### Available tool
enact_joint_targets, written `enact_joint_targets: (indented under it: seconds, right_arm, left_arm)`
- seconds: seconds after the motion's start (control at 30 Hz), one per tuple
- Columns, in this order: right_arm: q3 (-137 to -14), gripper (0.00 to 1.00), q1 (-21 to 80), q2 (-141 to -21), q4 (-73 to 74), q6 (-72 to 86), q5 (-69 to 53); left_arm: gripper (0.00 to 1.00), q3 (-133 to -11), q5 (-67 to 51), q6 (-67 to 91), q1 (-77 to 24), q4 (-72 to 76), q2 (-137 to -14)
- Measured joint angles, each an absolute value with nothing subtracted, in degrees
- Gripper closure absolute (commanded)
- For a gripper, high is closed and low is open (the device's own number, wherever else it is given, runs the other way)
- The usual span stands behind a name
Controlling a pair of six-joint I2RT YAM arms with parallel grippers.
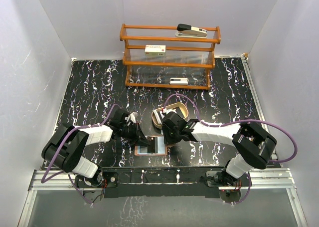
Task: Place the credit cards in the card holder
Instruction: Insert the credit card into the card holder.
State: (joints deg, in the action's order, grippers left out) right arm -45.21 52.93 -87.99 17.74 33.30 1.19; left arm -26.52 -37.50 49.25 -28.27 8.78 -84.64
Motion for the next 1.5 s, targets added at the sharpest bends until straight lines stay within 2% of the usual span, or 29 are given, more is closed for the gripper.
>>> enact_joint_targets:
  seconds: [0.07, 0.13, 0.43, 0.8, 1.5]
  right_arm:
    - [-45.2, 0.75, 52.9, -88.0, 17.7, 33.5, 1.2]
    - [-45.2, 0.73, 53.0, -87.9, 17.8, 33.8, 1.3]
    - [-45.1, 0.74, 53.1, -85.6, 18.2, 35.2, 1.7]
    - [-42.2, 0.77, 53.2, -85.6, 15.8, 36.4, 1.0]
    - [-42.2, 0.78, 53.2, -87.2, 11.5, 37.6, -0.2]
  left_arm:
    - [0.79, -26.5, -37.0, 49.7, -28.4, 9.0, -84.5]
    - [0.71, -26.5, -36.2, 50.0, -28.6, 8.8, -84.0]
    - [0.57, -28.9, -30.5, 48.0, -28.8, 1.9, -79.0]
    - [0.54, -29.1, -28.9, 46.9, -28.8, -1.0, -77.0]
    - [0.60, -27.4, -30.0, 50.6, -31.8, 7.1, -78.5]
